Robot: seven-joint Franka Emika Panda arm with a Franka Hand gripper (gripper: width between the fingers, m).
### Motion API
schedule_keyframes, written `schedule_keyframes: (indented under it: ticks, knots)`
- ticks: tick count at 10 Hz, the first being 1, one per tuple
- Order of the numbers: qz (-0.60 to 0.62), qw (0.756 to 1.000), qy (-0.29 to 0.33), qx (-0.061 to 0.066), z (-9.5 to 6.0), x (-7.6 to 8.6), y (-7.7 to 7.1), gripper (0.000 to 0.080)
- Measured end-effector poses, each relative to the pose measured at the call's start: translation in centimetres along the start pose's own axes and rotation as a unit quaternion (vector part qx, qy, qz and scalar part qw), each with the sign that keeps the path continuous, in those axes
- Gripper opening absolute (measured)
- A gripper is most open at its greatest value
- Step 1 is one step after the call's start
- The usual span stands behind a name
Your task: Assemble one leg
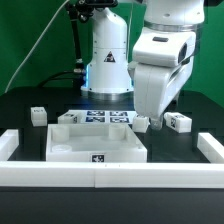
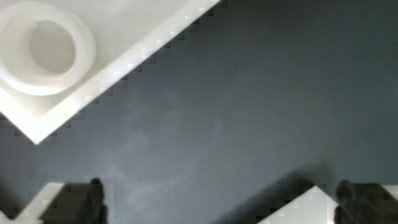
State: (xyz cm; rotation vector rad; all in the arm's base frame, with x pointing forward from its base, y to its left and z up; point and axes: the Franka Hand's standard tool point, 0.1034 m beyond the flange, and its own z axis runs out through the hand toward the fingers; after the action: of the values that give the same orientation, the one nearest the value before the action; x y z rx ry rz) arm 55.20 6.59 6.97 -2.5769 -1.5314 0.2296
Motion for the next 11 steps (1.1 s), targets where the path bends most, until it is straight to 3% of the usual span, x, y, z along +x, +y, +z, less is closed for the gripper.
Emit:
schedule_keyframes:
  ticks: [6,7,8,9,11]
  knots:
    - [0.0,1.0,0.0,-0.001,0.0,0.0,0.0,0.065]
    - [-0.039,0.999,0.004,-0.013,0.2,-0.2,0.3,0.065]
    - [-0.125,0.991,0.017,-0.038,1.7,-1.6,0.0,0.065]
    - [-0.172,0.984,0.009,-0.038,3.1,-3.3,-1.2,0.065]
    - [-0.23,0.972,0.003,-0.054,2.8,-4.1,-0.7,0.065]
